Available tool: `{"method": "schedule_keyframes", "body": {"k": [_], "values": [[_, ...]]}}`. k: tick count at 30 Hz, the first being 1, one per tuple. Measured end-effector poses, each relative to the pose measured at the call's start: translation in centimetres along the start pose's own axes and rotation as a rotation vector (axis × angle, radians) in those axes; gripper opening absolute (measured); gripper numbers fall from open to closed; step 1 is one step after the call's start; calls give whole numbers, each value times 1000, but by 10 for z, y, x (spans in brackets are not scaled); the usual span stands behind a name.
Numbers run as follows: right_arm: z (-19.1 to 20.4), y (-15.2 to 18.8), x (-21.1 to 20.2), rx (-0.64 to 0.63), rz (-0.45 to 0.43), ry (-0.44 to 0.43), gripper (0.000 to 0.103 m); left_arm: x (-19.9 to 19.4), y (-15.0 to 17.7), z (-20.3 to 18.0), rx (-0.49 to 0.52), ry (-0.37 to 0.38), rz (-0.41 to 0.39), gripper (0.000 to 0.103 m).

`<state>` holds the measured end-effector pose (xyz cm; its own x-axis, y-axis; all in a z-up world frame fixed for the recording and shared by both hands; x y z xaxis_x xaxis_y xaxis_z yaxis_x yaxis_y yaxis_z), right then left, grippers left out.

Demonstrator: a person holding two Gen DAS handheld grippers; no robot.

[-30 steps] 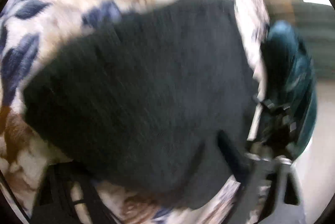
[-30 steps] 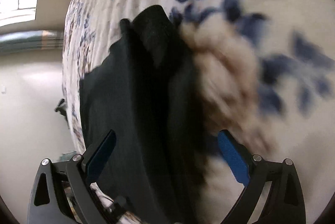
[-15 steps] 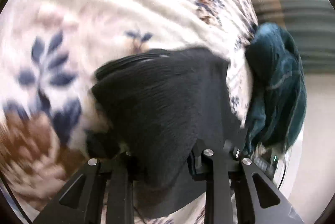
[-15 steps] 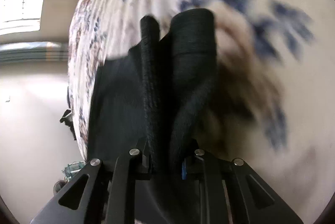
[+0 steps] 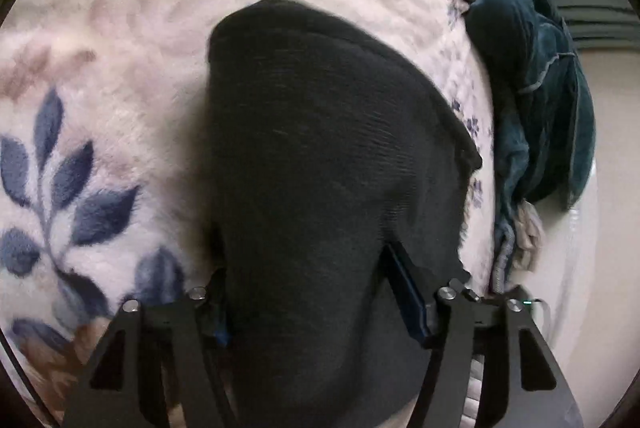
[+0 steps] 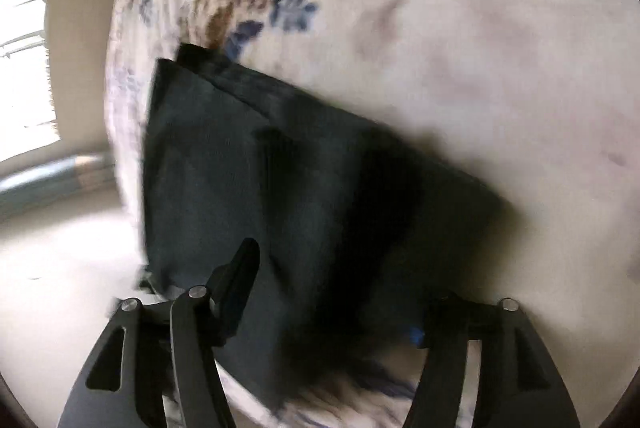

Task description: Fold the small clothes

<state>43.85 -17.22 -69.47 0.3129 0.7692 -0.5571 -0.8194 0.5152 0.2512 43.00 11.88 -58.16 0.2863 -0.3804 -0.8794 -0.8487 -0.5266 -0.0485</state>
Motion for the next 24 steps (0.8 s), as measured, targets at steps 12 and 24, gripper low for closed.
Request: {"method": "schedule_keyframes", "body": {"k": [12, 24], "values": [[13, 88, 4, 47, 54, 108, 29, -4, -34, -8, 169, -123, 185, 67], [98, -17, -22, -365, 10, 326, 66, -82, 91, 68, 50, -623, -19, 73]]}}
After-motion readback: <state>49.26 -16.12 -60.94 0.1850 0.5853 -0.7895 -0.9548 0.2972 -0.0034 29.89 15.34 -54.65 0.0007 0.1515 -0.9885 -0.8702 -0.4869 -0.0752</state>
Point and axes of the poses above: each gripper's, at about its wrist camera, not at the fingertips, and x roughly the way its jaws point, z to its left, y to its underside, the point moved 1 cm from there along x, roughly the way its jaws point, and after that the axes turned 12 degrees about -y, right-handed, at the moved point
